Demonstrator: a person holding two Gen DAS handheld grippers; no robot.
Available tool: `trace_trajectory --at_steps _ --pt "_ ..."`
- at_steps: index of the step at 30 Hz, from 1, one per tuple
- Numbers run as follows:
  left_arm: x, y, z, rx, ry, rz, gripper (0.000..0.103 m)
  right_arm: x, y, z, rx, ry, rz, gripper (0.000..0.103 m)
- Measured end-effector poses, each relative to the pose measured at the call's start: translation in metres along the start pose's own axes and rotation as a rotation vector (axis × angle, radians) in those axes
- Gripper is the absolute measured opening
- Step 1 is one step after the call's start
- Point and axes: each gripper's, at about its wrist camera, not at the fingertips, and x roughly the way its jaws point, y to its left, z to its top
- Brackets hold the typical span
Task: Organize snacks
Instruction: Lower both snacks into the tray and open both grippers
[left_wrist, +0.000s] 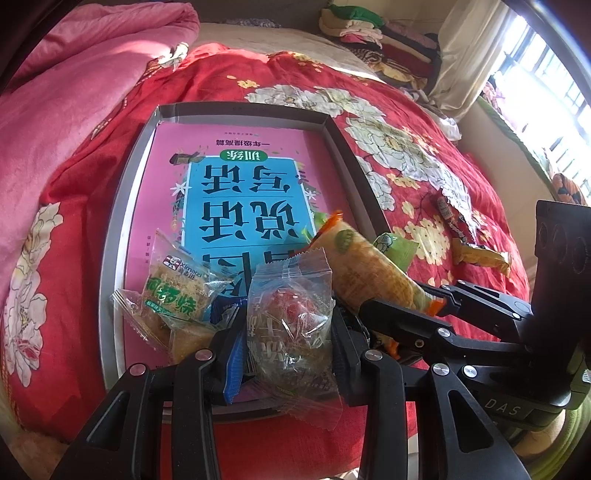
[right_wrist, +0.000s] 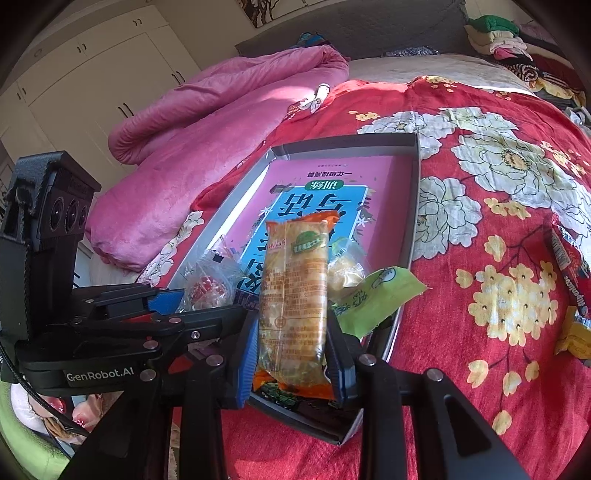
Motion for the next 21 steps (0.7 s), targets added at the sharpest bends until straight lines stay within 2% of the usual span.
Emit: trace_trajectory --at_steps 9,13,21 --pt "0.002 0.001 0.002 -0.013 0.012 -0.007 0.043 -0.018 -0.009 0.002 0.024 -0.043 0.000 0.040" --pt "0.001 0.000 0.004 -0.028 0.009 -0.007 0.052 -0.028 -0.015 0.003 0.031 -0.063 0.000 0.042" --pt "-0.009 -0.003 0.007 -0.030 -0.022 -0.005 0.061 -0.044 -0.022 0.003 0.031 -0.105 -0.027 0.049"
